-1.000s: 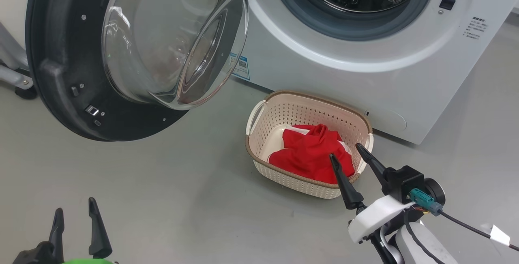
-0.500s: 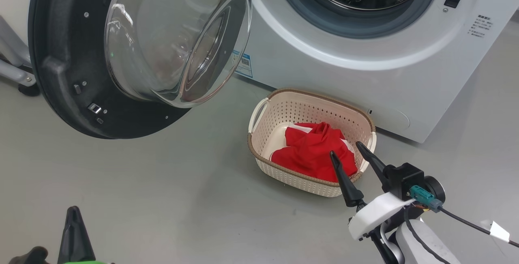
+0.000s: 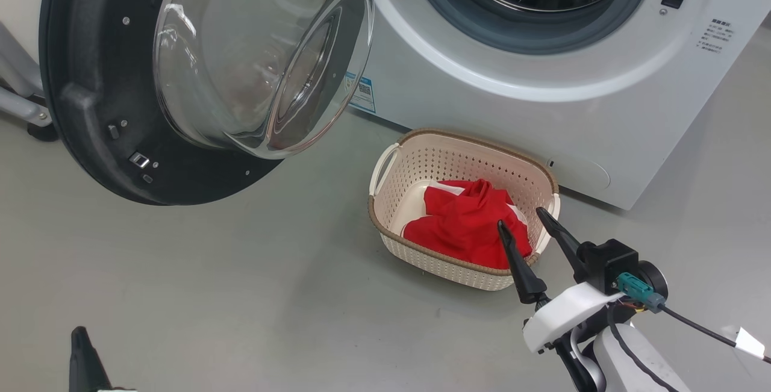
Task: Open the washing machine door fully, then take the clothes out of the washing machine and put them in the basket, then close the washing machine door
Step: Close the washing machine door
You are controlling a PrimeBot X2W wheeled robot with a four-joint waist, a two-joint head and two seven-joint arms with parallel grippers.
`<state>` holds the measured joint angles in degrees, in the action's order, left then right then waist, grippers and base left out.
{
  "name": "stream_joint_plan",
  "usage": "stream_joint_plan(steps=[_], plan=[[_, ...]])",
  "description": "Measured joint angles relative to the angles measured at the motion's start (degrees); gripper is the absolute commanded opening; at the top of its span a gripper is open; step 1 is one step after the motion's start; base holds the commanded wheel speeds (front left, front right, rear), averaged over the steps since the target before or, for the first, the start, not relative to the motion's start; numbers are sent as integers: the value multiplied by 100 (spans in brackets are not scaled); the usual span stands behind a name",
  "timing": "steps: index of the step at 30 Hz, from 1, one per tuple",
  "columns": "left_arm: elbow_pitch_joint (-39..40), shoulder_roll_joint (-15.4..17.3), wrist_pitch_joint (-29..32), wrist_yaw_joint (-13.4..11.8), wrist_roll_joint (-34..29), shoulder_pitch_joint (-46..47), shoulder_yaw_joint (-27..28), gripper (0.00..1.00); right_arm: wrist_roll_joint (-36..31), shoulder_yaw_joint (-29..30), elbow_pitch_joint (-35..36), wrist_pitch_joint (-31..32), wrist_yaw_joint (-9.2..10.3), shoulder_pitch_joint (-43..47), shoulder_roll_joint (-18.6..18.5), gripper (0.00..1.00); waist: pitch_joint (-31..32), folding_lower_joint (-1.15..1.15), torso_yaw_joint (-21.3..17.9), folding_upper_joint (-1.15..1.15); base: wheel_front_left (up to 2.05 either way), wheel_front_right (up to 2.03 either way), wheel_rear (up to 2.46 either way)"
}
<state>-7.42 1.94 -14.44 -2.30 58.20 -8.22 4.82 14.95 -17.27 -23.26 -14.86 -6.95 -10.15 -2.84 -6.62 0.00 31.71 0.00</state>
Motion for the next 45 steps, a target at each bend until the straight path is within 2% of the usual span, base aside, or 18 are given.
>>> stream_joint_plan(steps=[4, 9, 11, 15, 24, 30, 40, 45], plan=[[-124, 0, -1, 352, 1158, 12, 90, 0, 10, 40, 0, 0, -1, 1, -1, 100, -2, 0, -3, 0, 0, 0, 0], [-346, -1, -2, 801, 2169, 18, 74, 0, 10, 78, 0, 0, -1, 1, -1, 100, -3, 0, -15, 0, 0, 0, 0], [-435, -2, -27, 825, 2544, 33, 65, 0, 11, 101, 1, 0, -1, 3, -2, 100, -4, 0, -22, 0, 0, 0, 0], [-571, -2, -27, 871, 2897, 134, 137, 0, 11, 144, 1, 0, -1, 7, -4, 100, -5, 0, -35, 0, 0, 0, 0], [-694, 48, 256, 893, 2943, 732, 300, 0, 11, 270, 35, 0, 1, 35, -7, 100, -11, 0, -72, 0, 0, 0, 0], [-759, 352, 413, 894, 2949, 1119, 419, 0, 11, 334, 67, 0, 3, 133, -7, 100, -19, 0, -89, 0, 0, 0, 0], [-970, 1049, 688, 856, 3085, 1944, 789, 0, 9, 338, 177, 0, 54, 167, -4, 100, -121, 0, -191, 0, 0, 0, 0], [-1122, 1156, 792, 713, 3281, 2360, 867, 0, -1, 358, 225, 0, 54, 166, -29, 100, -263, 0, -291, 0, 0, 0, 0]])
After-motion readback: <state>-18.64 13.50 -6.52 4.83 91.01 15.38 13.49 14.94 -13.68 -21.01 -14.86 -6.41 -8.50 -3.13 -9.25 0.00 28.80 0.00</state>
